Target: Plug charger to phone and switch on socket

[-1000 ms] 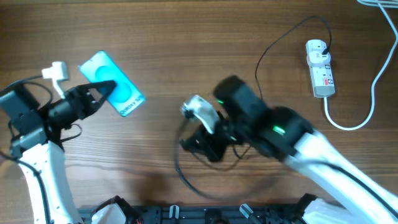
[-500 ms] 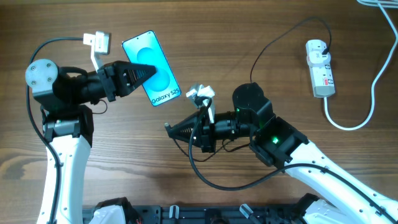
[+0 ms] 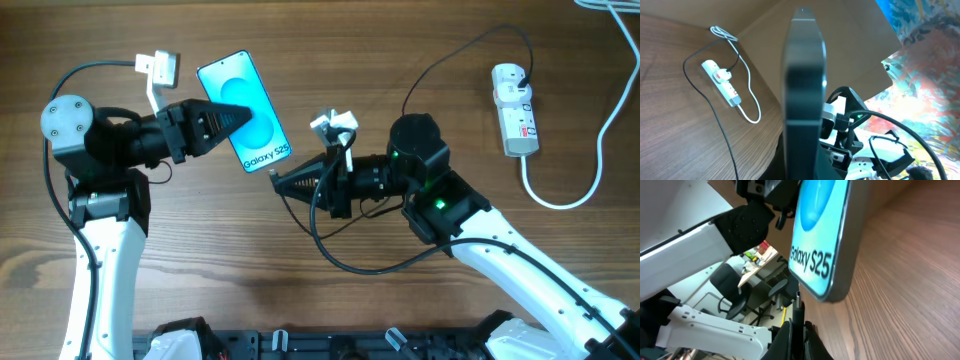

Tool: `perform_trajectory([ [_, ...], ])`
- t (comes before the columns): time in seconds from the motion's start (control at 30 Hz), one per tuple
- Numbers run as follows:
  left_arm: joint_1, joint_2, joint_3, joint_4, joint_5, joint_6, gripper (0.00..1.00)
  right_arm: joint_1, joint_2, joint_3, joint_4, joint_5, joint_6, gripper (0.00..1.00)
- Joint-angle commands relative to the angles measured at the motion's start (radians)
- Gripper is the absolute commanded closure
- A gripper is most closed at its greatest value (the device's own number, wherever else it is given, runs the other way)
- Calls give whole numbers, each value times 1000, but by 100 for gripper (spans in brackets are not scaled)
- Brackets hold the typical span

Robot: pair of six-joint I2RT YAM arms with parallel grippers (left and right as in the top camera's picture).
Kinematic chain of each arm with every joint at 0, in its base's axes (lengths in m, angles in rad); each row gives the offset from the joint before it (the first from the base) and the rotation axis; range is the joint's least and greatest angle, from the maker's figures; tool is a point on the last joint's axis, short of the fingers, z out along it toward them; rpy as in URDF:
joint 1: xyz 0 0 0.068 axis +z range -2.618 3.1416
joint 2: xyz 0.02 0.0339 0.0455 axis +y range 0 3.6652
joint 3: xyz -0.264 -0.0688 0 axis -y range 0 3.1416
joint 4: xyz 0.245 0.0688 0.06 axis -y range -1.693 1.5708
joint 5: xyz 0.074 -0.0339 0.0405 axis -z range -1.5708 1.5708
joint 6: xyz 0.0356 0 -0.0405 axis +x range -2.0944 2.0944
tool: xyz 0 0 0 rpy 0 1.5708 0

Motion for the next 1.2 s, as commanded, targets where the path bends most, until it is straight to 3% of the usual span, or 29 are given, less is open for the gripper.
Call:
perform_trajectory([
  [0.0,-1,-8,14,7,29,-5,96,-2,11,3,9,-24,14,96],
  [0.57,-1,-8,14,8,55,6,96,-2,32,3,80,-51,64,96],
  [1.17,-1,-8,14,45,62,5,96,-42,32,3,39,-123,64,96],
])
